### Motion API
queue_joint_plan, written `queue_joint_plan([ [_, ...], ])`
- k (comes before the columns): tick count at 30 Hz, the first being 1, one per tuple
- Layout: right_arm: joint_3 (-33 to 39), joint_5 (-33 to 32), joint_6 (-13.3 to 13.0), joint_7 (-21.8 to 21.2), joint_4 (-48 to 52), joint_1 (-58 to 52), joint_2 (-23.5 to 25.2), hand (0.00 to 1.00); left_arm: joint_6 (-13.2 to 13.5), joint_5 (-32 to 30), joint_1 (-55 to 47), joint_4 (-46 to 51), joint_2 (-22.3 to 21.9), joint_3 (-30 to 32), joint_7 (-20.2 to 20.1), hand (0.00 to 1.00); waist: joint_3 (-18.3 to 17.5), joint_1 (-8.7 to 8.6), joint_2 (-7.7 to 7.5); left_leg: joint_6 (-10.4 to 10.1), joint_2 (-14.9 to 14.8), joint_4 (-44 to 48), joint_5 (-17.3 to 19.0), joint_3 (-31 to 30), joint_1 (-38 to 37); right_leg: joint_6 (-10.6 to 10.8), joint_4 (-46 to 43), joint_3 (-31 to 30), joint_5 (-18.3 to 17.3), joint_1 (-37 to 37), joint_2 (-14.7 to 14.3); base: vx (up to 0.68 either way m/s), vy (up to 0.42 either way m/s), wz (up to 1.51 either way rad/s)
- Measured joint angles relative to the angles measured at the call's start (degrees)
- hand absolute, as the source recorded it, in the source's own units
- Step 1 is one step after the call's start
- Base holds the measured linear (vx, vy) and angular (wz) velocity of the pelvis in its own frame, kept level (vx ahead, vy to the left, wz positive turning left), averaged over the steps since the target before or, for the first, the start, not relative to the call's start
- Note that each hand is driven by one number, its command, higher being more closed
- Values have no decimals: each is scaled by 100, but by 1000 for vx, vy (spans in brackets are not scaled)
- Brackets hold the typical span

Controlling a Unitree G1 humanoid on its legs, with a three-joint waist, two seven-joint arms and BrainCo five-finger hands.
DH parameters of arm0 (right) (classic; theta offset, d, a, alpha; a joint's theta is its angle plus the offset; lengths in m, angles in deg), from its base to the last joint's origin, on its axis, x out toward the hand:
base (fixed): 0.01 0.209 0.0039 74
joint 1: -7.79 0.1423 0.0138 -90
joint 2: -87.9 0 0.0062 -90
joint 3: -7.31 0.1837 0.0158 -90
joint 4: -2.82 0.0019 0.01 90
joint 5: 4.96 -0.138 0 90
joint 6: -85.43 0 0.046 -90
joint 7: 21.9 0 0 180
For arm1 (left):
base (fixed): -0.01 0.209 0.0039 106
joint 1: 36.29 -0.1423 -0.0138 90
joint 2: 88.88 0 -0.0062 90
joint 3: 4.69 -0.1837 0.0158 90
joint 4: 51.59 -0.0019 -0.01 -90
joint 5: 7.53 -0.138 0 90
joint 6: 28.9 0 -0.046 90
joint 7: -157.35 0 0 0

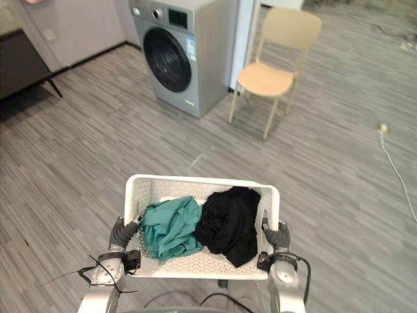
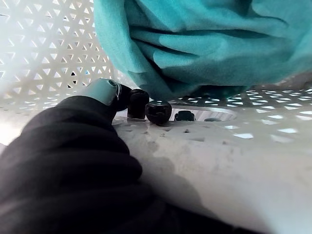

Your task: Pick up the laundry basket with both hands and put the clothes into the washing machine.

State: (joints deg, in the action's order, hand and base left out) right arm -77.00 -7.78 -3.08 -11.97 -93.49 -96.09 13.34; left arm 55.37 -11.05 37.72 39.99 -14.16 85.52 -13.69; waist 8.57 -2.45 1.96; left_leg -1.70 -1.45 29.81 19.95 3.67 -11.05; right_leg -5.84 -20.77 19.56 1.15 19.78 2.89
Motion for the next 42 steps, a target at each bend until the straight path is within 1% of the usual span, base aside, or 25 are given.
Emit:
queue_joint_plan([
  [1,-35,-3,2,0,236,-38,-53,100,19,1,-48,102,-70,35,-1,100,6,16,171,-84,-393,1250,-374,189,534,-56,90,3,-142,-215,-285,994,-238,-42],
  [2,-168,-12,1,8,479,-43,-116,100,78,9,-88,156,-161,142,-5,100,-1,101,271,-329,-900,2729,-1359,298,1148,-186,250,-94,-298,-531,-668,560,-112,-72],
  [3,-191,-55,-1,14,575,-47,-142,100,102,21,-70,158,-184,175,-16,100,-3,178,290,-337,-1163,3369,-1425,331,1417,-236,362,-179,-365,-732,-848,681,-127,-97],
  [5,-191,-115,-3,137,731,-111,-135,100,159,61,-34,171,-158,167,-18,100,46,342,161,-50,-1579,4573,-1211,383,2130,-282,695,-520,-597,-1512,-1114,622,-87,-76],
  [7,-191,-115,-18,145,816,-163,-126,100,188,61,-98,178,-184,168,-33,100,26,362,18,307,-1673,4480,-972,490,2698,-227,990,-830,-714,-2041,-1052,560,-28,-58],
  [10,-192,-116,-10,145,818,-170,-109,100,193,60,-129,188,-237,234,-126,100,49,500,-7,281,-1729,2692,-692,506,3311,-25,1294,-1320,-863,-2554,-854,508,133,-79],
  [13,-166,-113,-4,146,798,-146,-125,100,192,62,-176,204,-292,248,-143,100,72,509,-43,-341,-1440,-531,-1124,221,3203,332,1256,-1627,-1349,-2890,-561,444,301,-43],
  [14,-154,-112,-4,154,782,-117,-136,100,193,61,-201,230,-310,235,-140,100,15,532,63,-452,-1423,-1076,-1195,134,3119,442,1149,-1748,-1537,-2929,-518,510,427,-75],
  [15,-154,-111,-2,155,736,-104,-88,100,191,60,-221,247,-265,234,-137,100,-24,639,44,-546,-1397,-934,-1668,148,3027,579,883,-1974,-1877,-2952,-377,444,386,-79],
  [16,-157,-110,3,154,726,-114,-87,100,191,60,-269,288,-235,228,-138,100,-58,661,-43,-535,-1306,-711,-1699,195,3042,613,765,-2049,-2044,-2958,-259,488,377,-85],
  [18,-223,-85,2,137,710,-175,108,100,181,58,-397,373,-128,275,-123,100,-228,658,-368,-325,-1079,81,-1165,483,3065,866,-698,-2139,-2259,-2410,172,511,360,-67],
  [19,-214,-54,2,124,709,-152,133,100,181,58,-396,401,-86,259,-124,100,-199,656,-403,-271,-1038,238,-1006,578,3010,975,-1506,-2113,-2159,-2098,270,500,374,-48],
  [20,-206,-48,1,114,695,-110,223,100,179,58,-363,500,17,245,-125,100,-19,624,-533,-116,-962,500,-713,760,2710,1197,-3069,-2117,-1611,-1529,547,375,283,-22],
  [21,-174,-48,0,115,659,-106,257,100,166,57,-332,502,59,232,-125,100,55,580,-541,-41,-944,629,-541,826,2548,1252,-3685,-2107,-1305,-1352,628,443,263,-17],
  [23,-162,17,1,114,396,-25,362,100,72,27,-340,504,119,271,-81,100,125,461,-467,56,-981,740,-53,998,1847,1121,-4995,-1867,-1347,-833,707,464,187,-23],
  [25,-241,18,-2,112,343,105,356,100,65,20,-337,565,196,287,-6,100,121,471,-432,-5,-1044,505,200,1213,1338,808,-4759,-1301,-1529,-417,773,402,111,-45],
  [28,-235,18,-19,103,280,401,342,100,137,43,-323,740,192,382,-13,100,112,468,-401,-212,-1165,266,485,1470,894,671,-2671,-358,-1589,74,838,435,8,-42],
  [29,-234,19,-20,101,171,514,312,100,137,59,-313,717,184,432,-14,100,103,457,-411,-348,-1171,116,519,1578,694,637,-1442,-116,-1381,43,785,501,-57,-12],
  [30,-291,20,-24,110,10,569,250,100,142,59,-290,582,154,440,-7,100,50,390,-323,-487,-1190,-63,564,1573,508,438,-949,-69,-543,-102,587,541,-68,-5],
  [32,-303,46,25,114,-147,608,133,100,127,53,-235,267,1,459,-3,100,-115,391,-77,-655,-1271,-209,310,1242,376,363,-991,-40,-756,-192,409,657,-46,-8],
  [34,-324,60,31,114,-146,610,20,100,99,46,-224,217,-203,456,18,100,-74,360,23,-510,-1360,703,-226,913,662,352,-1102,13,-1009,-362,389,658,-107,-10],
  [36,-318,45,23,130,-97,520,-39,100,57,38,-252,213,-243,455,22,100,-66,368,191,-272,-1876,2491,-1706,688,1380,321,-515,86,-1182,-1163,63,413,-104,-13],
  [37,-319,40,12,136,-20,495,-45,100,66,56,-258,210,-217,437,22,100,-79,437,223,-223,-2081,3236,-1990,604,1708,318,-253,64,-1238,-1481,-74,467,-23,-32],
  [40,-221,12,-83,158,99,494,-7,100,133,56,-26,138,-179,436,17,100,-72,518,126,345,-2193,4327,-1465,775,2777,340,372,-86,-1255,-2246,-113,543,45,-24],
  [42,-210,10,-96,162,94,501,14,100,145,56,73,60,-138,447,14,100,-30,530,38,296,-2129,3791,-1149,1015,3120,347,502,-161,-1251,-2505,34,420,172,-19],
])
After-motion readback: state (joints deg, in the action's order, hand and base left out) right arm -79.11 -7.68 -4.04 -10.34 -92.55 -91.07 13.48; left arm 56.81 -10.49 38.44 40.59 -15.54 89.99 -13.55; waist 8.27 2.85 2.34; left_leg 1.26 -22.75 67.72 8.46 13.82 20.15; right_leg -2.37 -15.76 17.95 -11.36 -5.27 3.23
